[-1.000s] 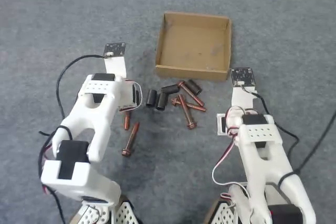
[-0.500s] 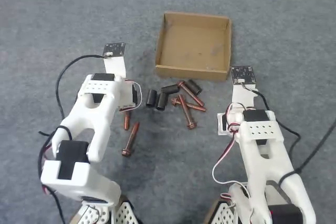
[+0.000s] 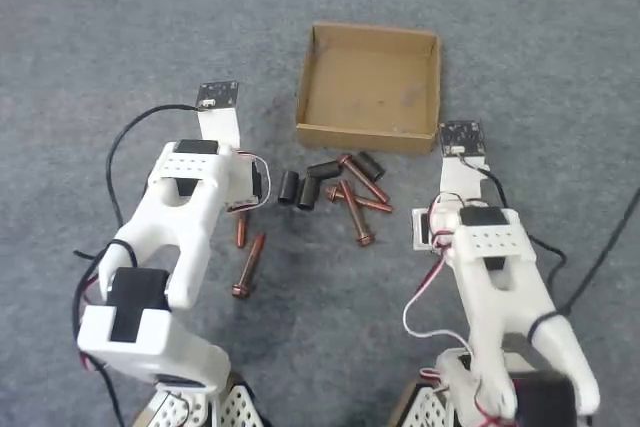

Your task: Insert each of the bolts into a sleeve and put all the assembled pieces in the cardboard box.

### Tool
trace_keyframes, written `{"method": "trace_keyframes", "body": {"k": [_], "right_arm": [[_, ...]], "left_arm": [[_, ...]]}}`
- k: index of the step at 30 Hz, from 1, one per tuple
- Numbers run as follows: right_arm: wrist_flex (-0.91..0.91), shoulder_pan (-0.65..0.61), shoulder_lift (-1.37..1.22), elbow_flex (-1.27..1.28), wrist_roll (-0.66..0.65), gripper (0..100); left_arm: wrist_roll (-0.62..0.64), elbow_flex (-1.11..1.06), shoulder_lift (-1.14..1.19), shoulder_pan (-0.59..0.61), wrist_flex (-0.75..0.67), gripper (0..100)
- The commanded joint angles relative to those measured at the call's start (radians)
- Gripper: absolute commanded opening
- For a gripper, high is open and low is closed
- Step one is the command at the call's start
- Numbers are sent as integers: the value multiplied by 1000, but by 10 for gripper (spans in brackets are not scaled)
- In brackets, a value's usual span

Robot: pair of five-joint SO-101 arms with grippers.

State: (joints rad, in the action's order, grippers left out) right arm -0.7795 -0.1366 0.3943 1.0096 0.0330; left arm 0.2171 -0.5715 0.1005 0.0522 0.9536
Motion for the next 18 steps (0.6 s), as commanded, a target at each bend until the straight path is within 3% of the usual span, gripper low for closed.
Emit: {"method": "trace_keyframes", "body": {"k": [1,18], "right_arm": [[12,1,-56,-75,-17,98],[12,25,-237,-176,-20,93]], "left_arm": [[-9,42,-14,20,11,90],[-9,42,-14,23,11,91]]}}
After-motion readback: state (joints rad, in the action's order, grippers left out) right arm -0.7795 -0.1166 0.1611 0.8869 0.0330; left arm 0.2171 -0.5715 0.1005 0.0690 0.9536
